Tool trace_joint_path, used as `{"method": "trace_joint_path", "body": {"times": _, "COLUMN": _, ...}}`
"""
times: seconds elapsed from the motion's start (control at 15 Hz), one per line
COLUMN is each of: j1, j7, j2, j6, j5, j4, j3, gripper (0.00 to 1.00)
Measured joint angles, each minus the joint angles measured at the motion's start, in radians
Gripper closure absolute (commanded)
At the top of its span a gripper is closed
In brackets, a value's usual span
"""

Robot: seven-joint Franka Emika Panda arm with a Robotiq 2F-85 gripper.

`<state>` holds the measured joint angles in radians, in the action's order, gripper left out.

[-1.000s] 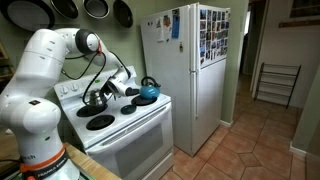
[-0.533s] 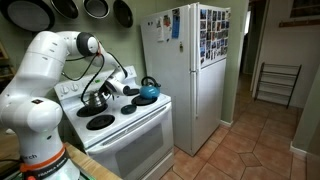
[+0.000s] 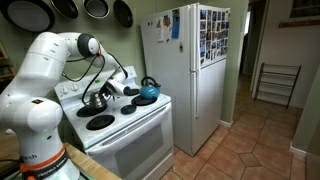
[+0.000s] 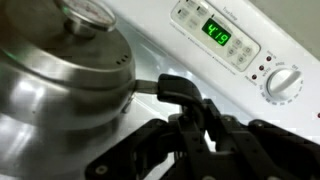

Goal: Pick up the silver stove top kettle on the middle of the rear stove plate and put it on the left rear stove plate

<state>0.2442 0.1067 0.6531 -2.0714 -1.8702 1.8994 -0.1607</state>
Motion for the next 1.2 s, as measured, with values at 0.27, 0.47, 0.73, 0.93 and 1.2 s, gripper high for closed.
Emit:
{"method": "trace_joint_path", "body": {"times": 0.27, "j1": 0.015, "j7": -0.005, "j2": 0.023, "j6": 0.000, "j5": 0.000, "j4": -0.026, "j3": -0.004, "gripper": 0.96}}
{"method": "trace_joint_path", "body": {"times": 0.47, "j1": 0.026, "j7": -0.031, "j2": 0.046, "j6": 0.000, "j5": 0.000, "j4": -0.049, "j3": -0.008, "gripper": 0.96}}
{"method": "trace_joint_path", "body": {"times": 0.73, "j1": 0.035, "j7": -0.079, "j2": 0.077, "j6": 0.000, "j5": 0.002, "j4": -0.079, "j3": -0.014, "gripper": 0.96}}
{"method": "trace_joint_path", "body": {"times": 0.93, "j1": 0.041, "j7": -0.111, "j2": 0.099, "j6": 0.000, "j5": 0.017, "j4": -0.097, "j3": -0.015, "gripper": 0.96}}
{"method": "trace_joint_path", "body": {"times": 1.2, "j1": 0.048, "j7": -0.136, "j2": 0.113, "j6": 0.000, "j5": 0.068, "j4": -0.108, "j3": -0.015, "gripper": 0.96}}
